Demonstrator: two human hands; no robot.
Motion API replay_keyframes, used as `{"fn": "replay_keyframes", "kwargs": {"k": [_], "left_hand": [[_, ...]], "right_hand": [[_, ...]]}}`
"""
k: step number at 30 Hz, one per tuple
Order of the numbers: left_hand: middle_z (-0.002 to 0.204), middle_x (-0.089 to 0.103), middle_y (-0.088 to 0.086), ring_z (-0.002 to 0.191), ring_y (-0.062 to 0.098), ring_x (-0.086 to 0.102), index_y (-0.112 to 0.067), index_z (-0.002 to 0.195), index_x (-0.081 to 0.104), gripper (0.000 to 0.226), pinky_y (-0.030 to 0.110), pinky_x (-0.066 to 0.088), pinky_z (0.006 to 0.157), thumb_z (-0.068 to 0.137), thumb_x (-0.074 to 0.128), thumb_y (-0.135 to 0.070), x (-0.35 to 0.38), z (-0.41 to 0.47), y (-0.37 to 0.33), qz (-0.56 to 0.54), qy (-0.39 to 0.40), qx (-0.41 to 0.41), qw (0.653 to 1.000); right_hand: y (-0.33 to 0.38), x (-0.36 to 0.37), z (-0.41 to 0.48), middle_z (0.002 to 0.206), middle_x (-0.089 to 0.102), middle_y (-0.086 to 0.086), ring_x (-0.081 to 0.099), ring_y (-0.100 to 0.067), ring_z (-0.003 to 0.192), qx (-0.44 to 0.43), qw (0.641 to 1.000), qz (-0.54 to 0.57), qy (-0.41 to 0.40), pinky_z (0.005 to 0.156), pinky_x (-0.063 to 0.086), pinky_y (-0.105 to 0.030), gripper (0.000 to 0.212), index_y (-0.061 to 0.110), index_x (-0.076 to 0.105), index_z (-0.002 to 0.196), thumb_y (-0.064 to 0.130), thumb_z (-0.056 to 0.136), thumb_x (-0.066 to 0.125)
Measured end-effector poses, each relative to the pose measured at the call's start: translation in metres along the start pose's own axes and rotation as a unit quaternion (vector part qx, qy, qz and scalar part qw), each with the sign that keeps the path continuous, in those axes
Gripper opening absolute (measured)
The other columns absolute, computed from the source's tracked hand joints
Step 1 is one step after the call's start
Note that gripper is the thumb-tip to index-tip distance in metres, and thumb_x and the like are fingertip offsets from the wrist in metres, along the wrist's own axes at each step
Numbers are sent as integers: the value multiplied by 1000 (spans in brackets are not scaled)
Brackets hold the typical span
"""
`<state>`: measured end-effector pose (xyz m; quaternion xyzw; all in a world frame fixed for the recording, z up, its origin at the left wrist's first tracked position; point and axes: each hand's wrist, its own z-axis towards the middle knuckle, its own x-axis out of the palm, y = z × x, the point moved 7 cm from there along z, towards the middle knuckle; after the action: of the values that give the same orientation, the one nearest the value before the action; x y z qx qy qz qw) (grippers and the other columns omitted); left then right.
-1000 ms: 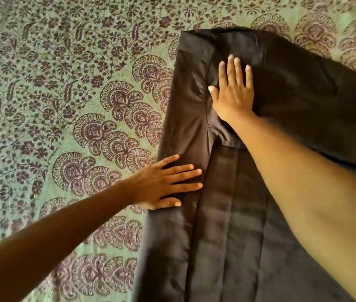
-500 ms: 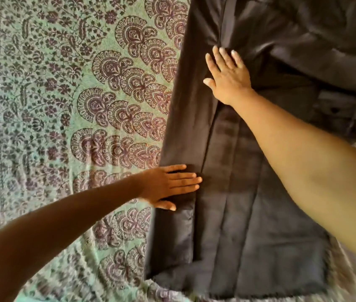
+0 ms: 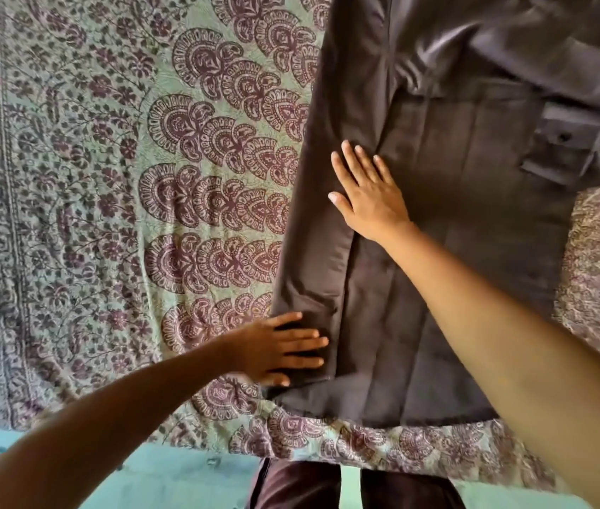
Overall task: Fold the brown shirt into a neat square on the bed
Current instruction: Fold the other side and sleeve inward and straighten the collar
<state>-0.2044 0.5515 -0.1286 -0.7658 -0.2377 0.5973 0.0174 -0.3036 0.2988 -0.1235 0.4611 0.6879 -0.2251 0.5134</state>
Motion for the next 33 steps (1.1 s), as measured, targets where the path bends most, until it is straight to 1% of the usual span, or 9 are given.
{"fn": "replay_keyframes", "kwargs": {"k": [4,6,10,13,15,20,25,29,33], "left_hand": [[151,22,0,137,16,34,-29,146,24,55,44,2,116,95,22,-50,16,-22,-53,-21,7,60,998],[150,29,2,135,16,38,-29,143,29,52,41,16,115,94,28,-48,-3,-17,-59,-41,-33,60,997],[135,53,9,121,21,47,-20,131,44,45,35,40,100,88,45,-35,-63,8,4,-119,-163,-142,969],[128,57,12,115,28,53,-16,124,52,44,40,41,99,82,45,-22,-76,14,62,-134,-158,-297,932],[128,57,13,114,32,54,-16,121,57,43,43,46,95,81,47,-22,-71,15,71,-129,-121,-337,925],[123,60,3,107,21,56,-26,120,56,46,36,35,97,76,46,-36,-28,4,-38,-91,-5,-195,977],[103,64,0,78,10,62,-23,112,54,27,26,54,68,85,49,-24,-47,1,-62,-179,-98,-191,960],[100,64,5,77,21,65,-16,105,60,27,28,52,64,81,48,-19,-107,41,19,-166,-197,-299,919],[92,64,8,76,34,64,-16,101,65,35,37,52,57,85,36,-28,-155,97,88,-183,-234,-399,867]], "right_hand": [[-1,-2,-1,158,-2,-4,1,-20,145,6,1000,4,8,116,1,-38,63,18,5,149,42,98,31],[-1,-4,2,158,-3,-4,0,-19,145,4,999,40,28,116,2,-38,63,19,6,149,41,97,33],[-5,-23,-2,157,8,-8,10,-21,144,-14,991,135,10,115,9,-38,56,14,18,148,33,98,37],[-3,-24,-25,156,15,-7,15,-22,144,-60,994,86,-31,115,10,-38,56,14,25,146,31,96,42],[-2,-6,-43,157,9,-5,10,-20,144,-75,996,42,0,116,7,-38,60,18,19,148,34,95,42],[-9,5,-52,158,0,0,6,-18,145,-33,999,35,12,116,3,-39,64,24,11,149,39,95,42],[-10,2,-52,158,3,-2,7,-19,145,-49,994,95,30,116,5,-39,62,21,17,148,35,95,45],[-40,-19,-66,152,27,-11,28,-25,139,-6,971,231,-63,112,17,-39,53,11,34,142,28,93,46],[-105,-45,-99,136,49,-17,49,-32,123,83,957,215,-177,100,37,-41,51,6,51,130,27,83,44]]}}
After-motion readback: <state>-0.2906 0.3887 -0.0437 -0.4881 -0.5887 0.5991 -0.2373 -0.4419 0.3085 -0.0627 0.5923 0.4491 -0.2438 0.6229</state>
